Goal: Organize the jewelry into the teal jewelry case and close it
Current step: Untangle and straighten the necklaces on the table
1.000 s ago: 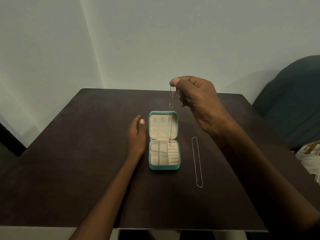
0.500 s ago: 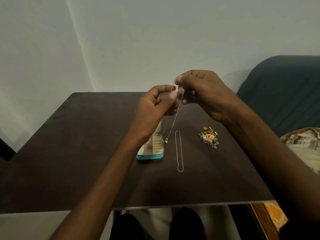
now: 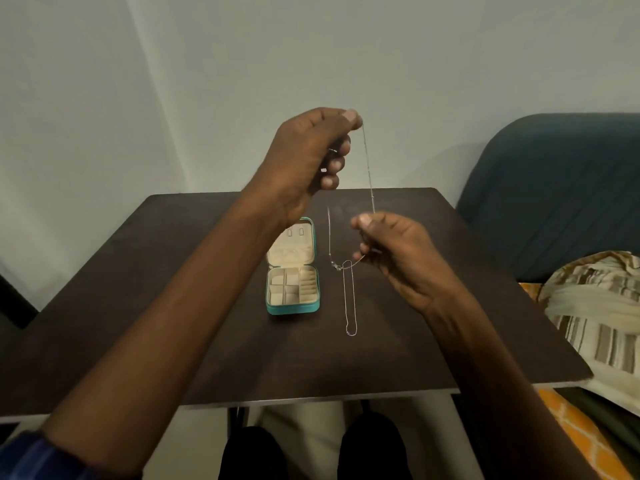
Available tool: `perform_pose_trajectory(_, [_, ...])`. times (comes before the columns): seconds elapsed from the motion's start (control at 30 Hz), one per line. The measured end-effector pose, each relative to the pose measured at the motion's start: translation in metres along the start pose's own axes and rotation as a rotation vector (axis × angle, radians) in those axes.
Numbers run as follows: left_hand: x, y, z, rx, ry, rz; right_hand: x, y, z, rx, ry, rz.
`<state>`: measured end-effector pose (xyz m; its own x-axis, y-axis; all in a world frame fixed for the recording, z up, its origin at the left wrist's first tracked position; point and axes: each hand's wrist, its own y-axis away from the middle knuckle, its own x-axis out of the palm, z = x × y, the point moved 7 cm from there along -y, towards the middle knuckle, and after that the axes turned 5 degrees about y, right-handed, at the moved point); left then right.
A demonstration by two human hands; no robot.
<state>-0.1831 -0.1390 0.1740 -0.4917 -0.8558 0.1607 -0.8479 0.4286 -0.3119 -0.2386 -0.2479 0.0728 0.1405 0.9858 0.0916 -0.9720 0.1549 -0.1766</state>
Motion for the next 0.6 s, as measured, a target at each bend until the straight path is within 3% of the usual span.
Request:
perform_pose_trajectory(0.23, [0.007, -0.009, -0.012, -0.001, -0.055, -0.010, 0.008, 0.012, -0.043, 0.100, -0.001, 0.075])
perform_pose_trajectory(0.33, [0.006, -0.013, -0.013, -0.011, -0.055, -0.024, 0.013, 0.020, -0.049, 0.095, -0.121, 0.089])
perform_pose_trajectory(0.6, [0.002, -0.026, 0.000, -0.057, -0.114, -0.030, 0.007, 0.036, -0.066, 0.095, -0.204, 0.022])
